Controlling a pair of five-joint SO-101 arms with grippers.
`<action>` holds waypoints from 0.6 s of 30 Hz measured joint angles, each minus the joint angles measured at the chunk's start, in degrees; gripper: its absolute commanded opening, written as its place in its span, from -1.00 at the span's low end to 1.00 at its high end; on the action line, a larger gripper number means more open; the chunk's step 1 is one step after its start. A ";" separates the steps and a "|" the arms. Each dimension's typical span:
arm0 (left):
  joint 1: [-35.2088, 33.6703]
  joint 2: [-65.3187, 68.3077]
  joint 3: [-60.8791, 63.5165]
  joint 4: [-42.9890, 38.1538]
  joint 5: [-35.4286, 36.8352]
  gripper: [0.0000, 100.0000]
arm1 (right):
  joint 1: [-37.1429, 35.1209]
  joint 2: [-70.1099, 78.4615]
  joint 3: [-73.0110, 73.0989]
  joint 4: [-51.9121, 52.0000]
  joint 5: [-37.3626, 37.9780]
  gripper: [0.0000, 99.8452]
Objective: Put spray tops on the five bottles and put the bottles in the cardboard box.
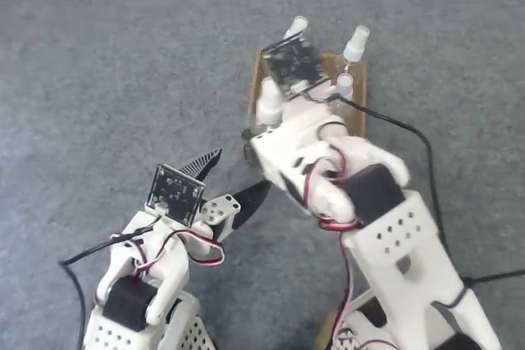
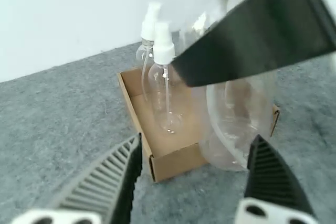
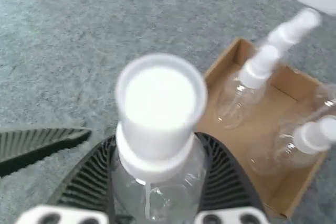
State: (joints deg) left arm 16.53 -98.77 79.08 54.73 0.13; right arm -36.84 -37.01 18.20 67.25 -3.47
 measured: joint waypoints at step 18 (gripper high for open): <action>-16.44 0.70 0.44 -4.84 5.27 -0.98 | 14.95 -1.93 27.34 -34.20 -0.09 -0.99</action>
State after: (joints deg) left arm 0.09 -98.07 79.52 49.89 5.41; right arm -21.89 -38.95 45.54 33.05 -3.56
